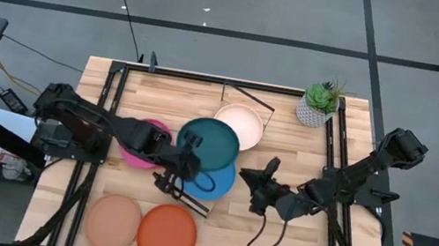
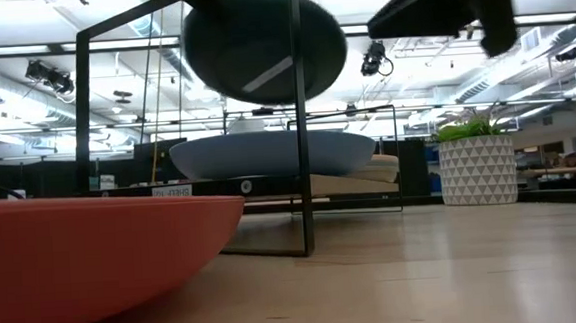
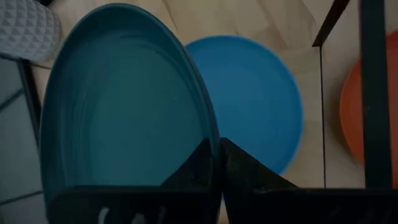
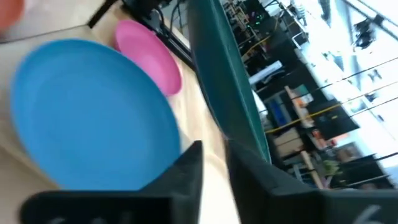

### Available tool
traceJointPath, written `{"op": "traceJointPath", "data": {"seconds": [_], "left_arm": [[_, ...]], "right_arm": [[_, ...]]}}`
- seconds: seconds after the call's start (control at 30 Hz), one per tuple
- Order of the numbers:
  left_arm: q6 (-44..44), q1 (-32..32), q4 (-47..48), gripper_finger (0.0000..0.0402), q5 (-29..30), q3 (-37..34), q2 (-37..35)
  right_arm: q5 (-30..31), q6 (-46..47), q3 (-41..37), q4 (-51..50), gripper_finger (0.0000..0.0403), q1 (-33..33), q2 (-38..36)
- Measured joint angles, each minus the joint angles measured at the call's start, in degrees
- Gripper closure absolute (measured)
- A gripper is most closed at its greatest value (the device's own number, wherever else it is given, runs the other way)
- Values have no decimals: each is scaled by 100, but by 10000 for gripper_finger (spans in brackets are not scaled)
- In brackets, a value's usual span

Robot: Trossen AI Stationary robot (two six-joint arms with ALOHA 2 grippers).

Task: Place and stack plates onto a shelf
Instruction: Stack the dark green plate on top of the blue plate on the shelf

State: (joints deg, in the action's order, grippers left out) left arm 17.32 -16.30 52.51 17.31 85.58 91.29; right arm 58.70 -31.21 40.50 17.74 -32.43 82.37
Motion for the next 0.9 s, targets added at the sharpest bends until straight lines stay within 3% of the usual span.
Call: {"op": "traceJointPath", "data": {"seconds": [0.17,0.37,0.6,0.73,0.9], "left_arm": [[50,-135,13,383,178,0,0],[52,-135,-54,381,178,0,0],[201,-164,-315,380,155,0,0],[201,-162,-481,380,156,0,0],[239,-168,-719,365,117,0,-2]], "right_arm": [[-16,-852,153,91,233,186,0],[-1187,-1898,231,114,164,529,0],[-1273,-2645,236,624,178,942,-2],[-1741,-2951,235,663,207,1080,0],[-1783,-3011,235,601,257,1124,0]]}}
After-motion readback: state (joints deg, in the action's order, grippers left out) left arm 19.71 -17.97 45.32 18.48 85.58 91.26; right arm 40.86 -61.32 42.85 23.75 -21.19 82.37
